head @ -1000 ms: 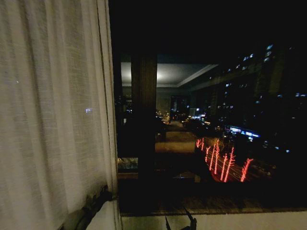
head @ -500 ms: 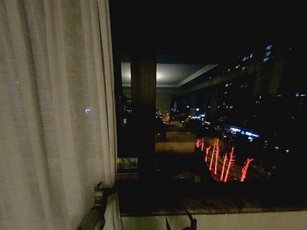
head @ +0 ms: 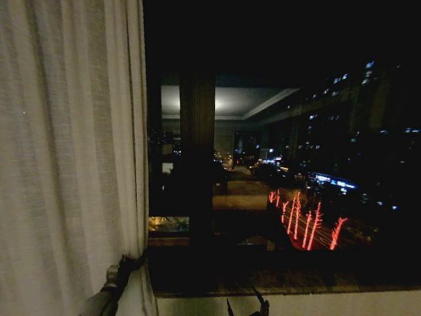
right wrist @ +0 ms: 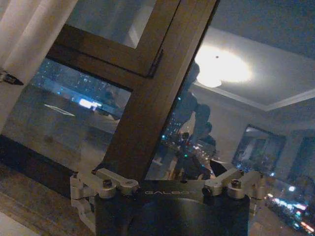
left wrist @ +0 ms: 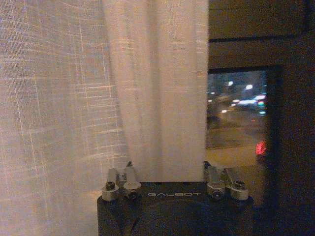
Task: Open the curtains by pulling them apart, changing their state from closed to fully open.
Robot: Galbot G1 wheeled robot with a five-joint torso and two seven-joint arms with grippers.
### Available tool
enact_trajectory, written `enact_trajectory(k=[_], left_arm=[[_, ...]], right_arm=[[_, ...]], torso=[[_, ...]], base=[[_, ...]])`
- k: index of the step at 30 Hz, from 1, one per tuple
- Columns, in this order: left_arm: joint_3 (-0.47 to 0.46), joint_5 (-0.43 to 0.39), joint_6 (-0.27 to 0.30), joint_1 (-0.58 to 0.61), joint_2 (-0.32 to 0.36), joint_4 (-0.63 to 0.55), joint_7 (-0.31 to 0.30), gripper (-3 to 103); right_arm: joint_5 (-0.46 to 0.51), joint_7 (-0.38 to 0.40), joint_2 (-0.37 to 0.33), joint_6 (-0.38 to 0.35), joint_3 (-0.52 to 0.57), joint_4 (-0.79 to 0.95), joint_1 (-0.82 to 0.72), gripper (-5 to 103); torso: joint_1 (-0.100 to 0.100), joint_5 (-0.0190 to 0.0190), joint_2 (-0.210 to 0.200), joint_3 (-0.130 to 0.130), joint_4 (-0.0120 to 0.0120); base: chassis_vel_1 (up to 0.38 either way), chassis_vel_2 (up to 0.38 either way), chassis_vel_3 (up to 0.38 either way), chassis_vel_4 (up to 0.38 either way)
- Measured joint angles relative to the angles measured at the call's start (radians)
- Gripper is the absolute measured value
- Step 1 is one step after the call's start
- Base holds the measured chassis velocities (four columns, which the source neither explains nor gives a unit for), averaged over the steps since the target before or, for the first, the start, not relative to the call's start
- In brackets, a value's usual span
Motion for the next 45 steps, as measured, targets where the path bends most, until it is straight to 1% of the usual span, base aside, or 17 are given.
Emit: enact_trajectory(k=[1, 2, 3, 4, 6, 7, 8, 9, 10, 11, 14, 15, 16, 18, 25, 34, 45], left_arm=[[0.000, 0.000, 0.000, 0.000, 0.000, 0.000, 0.000, 56], [-0.019, -0.003, -0.005, 0.022, -0.001, -0.015, 0.027, 56], [-0.045, -0.007, -0.010, 0.050, 0.000, -0.033, 0.059, 45], [-0.045, -0.007, -0.010, 0.050, 0.000, -0.033, 0.059, 45], [-0.095, -0.011, -0.019, 0.102, 0.007, -0.063, 0.122, 34], [-0.095, -0.011, -0.019, 0.102, 0.007, -0.063, 0.122, 34], [-0.115, -0.011, -0.021, 0.121, 0.010, -0.072, 0.138, 29], [-0.126, -0.011, -0.023, 0.130, 0.011, -0.076, 0.145, 29], [-0.151, -0.011, -0.030, 0.153, 0.014, -0.084, 0.163, 24], [-0.151, -0.011, -0.030, 0.153, 0.014, -0.084, 0.163, 24], [-0.196, -0.011, -0.036, 0.200, 0.021, -0.107, 0.192, 7], [-0.196, -0.011, -0.036, 0.200, 0.021, -0.107, 0.192, 7], [-0.210, -0.012, -0.037, 0.217, 0.022, -0.116, 0.199, 3], [-0.246, -0.013, -0.038, 0.260, 0.021, -0.141, 0.222, 0], [-0.294, -0.017, -0.048, 0.337, 0.020, -0.187, 0.255, 0], [-0.320, -0.018, -0.047, 0.380, 0.017, -0.221, 0.255, 0], [-0.330, -0.008, -0.042, 0.407, -0.003, -0.245, 0.249, 0]], right_arm=[[0.000, 0.000, 0.000, 0.000, 0.000, 0.000, 0.000, 100], [0.001, 0.000, 0.000, 0.000, 0.000, 0.000, 0.000, 100], [0.004, 0.000, 0.000, 0.000, 0.002, 0.001, 0.000, 100], [0.004, 0.000, 0.000, 0.000, 0.002, 0.001, 0.000, 100], [0.009, 0.001, 0.000, 0.000, 0.007, -0.001, 0.003, 100], [0.009, 0.001, 0.000, 0.000, 0.007, -0.001, 0.003, 100], [0.013, 0.001, 0.000, 0.000, 0.009, -0.003, 0.006, 100], [0.017, 0.001, 0.000, 0.000, 0.009, -0.003, 0.008, 100], [0.029, 0.002, 0.000, 0.000, 0.012, -0.004, 0.014, 100], [0.029, 0.002, 0.000, 0.000, 0.012, -0.004, 0.014, 100], [0.052, 0.004, 0.000, -0.002, 0.030, -0.008, 0.027, 100], [0.052, 0.004, 0.000, -0.002, 0.030, -0.008, 0.027, 100], [0.066, 0.005, 0.000, -0.003, 0.032, -0.008, 0.029, 100], [0.104, 0.009, 0.000, -0.005, 0.027, -0.006, 0.031, 100], [0.127, 0.034, 0.000, -0.001, 0.006, -0.010, 0.041, 100], [0.127, 0.027, 0.000, 0.004, 0.001, -0.012, 0.056, 100], [0.060, 0.019, 0.000, 0.029, -0.009, -0.025, 0.053, 100]], torso=[[0.000, 0.0000, 0.000, 0.000, 0.0000], [0.000, -0.0002, 0.000, 0.000, 0.0000], [0.000, -0.0001, 0.000, 0.000, 0.0000], [0.000, -0.0001, 0.000, 0.000, 0.0000], [0.000, -0.0001, 0.000, 0.000, 0.0003], [0.000, -0.0001, 0.000, 0.000, 0.0003], [0.000, -0.0001, 0.000, 0.000, 0.0002], [0.000, -0.0001, 0.000, 0.000, 0.0003], [0.000, -0.0001, 0.000, 0.000, 0.0003], [0.000, -0.0001, 0.000, 0.000, 0.0003], [0.000, -0.0001, 0.000, 0.000, 0.0001], [0.000, -0.0001, 0.000, 0.000, 0.0001], [0.000, 0.0000, 0.000, 0.000, 0.0002], [0.000, 0.0000, 0.000, 0.000, 0.0001], [0.000, 0.0000, 0.000, 0.000, 0.0003], [0.000, 0.0000, 0.000, 0.000, 0.0001], [0.000, 0.0001, 0.000, 0.000, 0.0000]], base=[[0.000, 0.000, 0.000, 0.000], [0.000, 0.000, 0.000, 0.000], [0.000, 0.000, 0.000, 0.000], [0.000, 0.000, 0.000, 0.000], [0.000, 0.000, 0.000, 0.000], [0.000, 0.000, 0.000, 0.000], [0.000, 0.000, 0.000, 0.000], [0.000, 0.000, 0.000, 0.000], [0.000, 0.000, 0.000, 0.000], [0.000, 0.000, 0.000, 0.000], [0.000, 0.000, 0.000, 0.000], [0.000, 0.000, 0.000, 0.000], [0.000, 0.000, 0.000, 0.000], [0.000, 0.000, 0.000, 0.000], [0.000, 0.000, 0.000, 0.000], [0.000, 0.000, 0.000, 0.000], [0.000, 0.000, 0.000, 0.000]])
